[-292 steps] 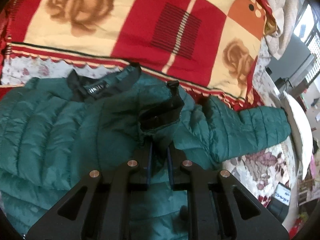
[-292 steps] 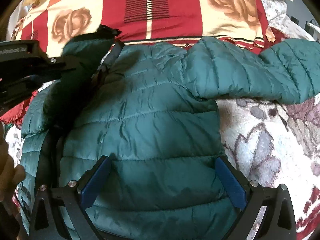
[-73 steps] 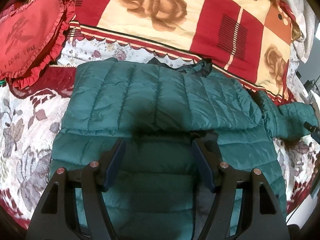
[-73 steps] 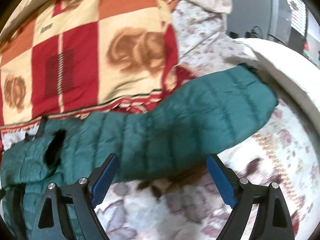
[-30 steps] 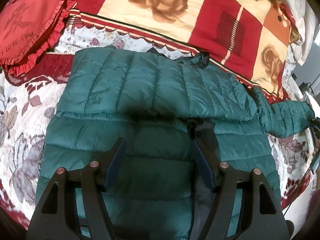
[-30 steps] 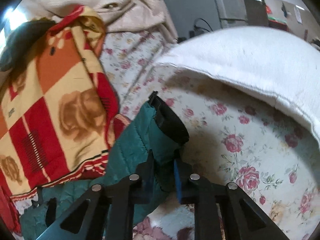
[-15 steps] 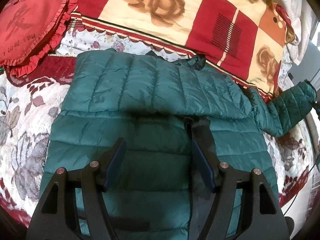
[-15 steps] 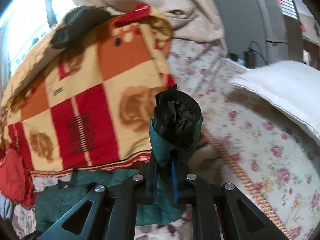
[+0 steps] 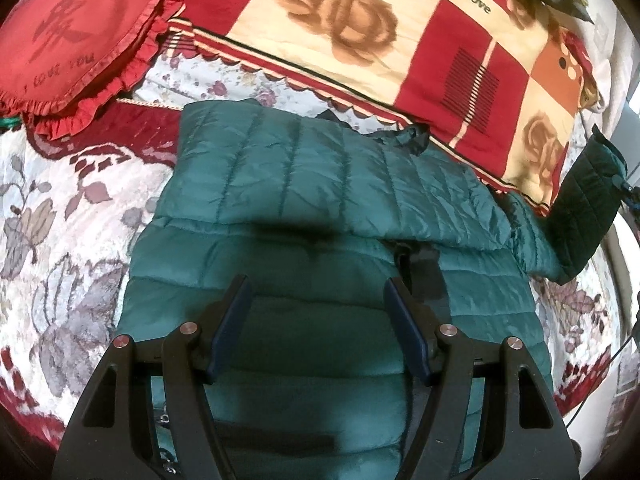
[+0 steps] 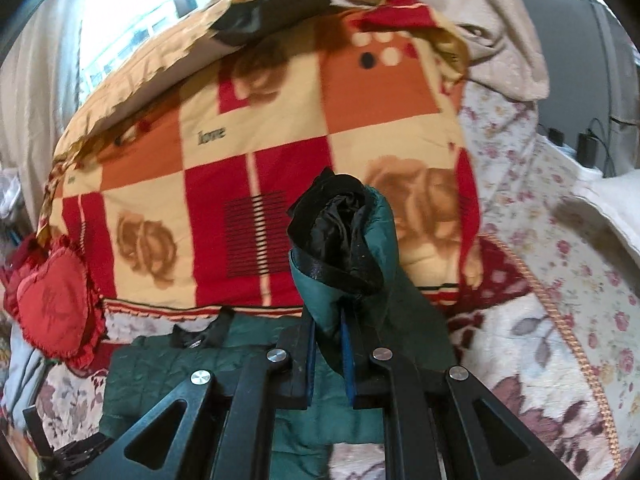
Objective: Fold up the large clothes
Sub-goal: 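Carry the held sleeve with the right gripper across the jacket body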
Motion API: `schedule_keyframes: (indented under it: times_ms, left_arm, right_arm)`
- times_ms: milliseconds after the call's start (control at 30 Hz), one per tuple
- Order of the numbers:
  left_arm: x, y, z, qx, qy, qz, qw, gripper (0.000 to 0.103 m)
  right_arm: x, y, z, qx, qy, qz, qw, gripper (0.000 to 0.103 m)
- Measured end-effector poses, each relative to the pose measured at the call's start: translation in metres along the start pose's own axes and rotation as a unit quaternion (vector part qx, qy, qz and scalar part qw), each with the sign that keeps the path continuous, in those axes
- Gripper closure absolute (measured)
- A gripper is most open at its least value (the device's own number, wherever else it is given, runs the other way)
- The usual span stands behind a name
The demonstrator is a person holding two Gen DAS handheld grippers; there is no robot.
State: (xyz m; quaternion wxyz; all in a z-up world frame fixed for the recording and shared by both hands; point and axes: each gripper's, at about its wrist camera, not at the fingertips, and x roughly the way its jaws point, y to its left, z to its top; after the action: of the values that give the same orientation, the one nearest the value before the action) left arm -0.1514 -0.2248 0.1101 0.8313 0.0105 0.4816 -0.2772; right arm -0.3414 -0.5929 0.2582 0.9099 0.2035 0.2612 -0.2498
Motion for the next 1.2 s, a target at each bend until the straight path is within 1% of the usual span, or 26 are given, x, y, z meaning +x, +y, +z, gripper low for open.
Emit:
schedule_keyframes:
  times_ms: [167,267,700,933,1200]
  left_arm:
    - [0.0,0.012,0.0,-0.016,0.001,-0.002,0.9999,0.035]
    - [-0.001,0.016,0.0,-0.022,-0.004,-0.002,0.9997,0.035]
    - [-0.001,0.037,0.002,-0.04,-0.01,-0.001,0.9991,0.035]
    - [-0.002,0.048,0.004,-0.056,-0.011,-0.004,0.9984,0.035]
    - [-0.007,0.056,0.003,-0.053,-0.016,-0.002,0.9985,0.035]
  right_arm:
    - [0.011,0.026,-0.005,-0.004,0.016,0.031,0.999,0.093]
    - [0.02,0.043,-0.011,-0.003,0.035,0.054,0.998,0.093]
    - [0.056,0.118,-0.031,-0.022,0.076,0.112,0.991,0.093]
    - [0.073,0.163,-0.043,-0.029,0.096,0.153,0.983,0.093]
    - [0.093,0.221,-0.059,-0.048,0.12,0.193,0.973,0.093]
